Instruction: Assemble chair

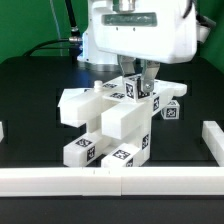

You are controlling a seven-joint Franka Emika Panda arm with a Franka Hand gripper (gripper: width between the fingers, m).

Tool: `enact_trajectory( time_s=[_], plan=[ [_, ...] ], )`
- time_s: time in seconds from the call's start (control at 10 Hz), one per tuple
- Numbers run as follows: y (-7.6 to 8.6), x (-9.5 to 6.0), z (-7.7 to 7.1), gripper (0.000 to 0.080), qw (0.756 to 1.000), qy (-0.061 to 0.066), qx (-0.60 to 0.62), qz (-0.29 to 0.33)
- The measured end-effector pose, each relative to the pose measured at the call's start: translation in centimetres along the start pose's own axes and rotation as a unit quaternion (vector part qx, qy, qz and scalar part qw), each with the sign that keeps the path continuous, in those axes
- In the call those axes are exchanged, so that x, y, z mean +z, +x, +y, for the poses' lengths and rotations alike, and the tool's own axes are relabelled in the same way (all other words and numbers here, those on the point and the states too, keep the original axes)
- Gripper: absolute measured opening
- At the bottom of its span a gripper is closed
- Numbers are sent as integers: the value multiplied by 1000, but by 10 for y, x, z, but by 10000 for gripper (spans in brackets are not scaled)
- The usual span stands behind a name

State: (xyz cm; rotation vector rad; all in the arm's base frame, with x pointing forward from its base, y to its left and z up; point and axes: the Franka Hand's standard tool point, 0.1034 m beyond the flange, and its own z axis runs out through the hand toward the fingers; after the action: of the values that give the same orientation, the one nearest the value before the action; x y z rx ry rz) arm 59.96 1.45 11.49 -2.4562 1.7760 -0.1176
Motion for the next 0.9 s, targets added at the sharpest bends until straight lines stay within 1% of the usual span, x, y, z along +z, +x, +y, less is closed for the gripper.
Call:
enact_trajectory(
  time_s=[0.3,0.7,0.8,0.9],
  plan=[
    [-3,0,-1,287,997,3,81,-7],
    [-3,0,-1,288,998,3,69,-7],
    [-3,0,-1,454,998,4,59,-7],
    [-4,0,-1,602,998,4,59,-7]
  ],
)
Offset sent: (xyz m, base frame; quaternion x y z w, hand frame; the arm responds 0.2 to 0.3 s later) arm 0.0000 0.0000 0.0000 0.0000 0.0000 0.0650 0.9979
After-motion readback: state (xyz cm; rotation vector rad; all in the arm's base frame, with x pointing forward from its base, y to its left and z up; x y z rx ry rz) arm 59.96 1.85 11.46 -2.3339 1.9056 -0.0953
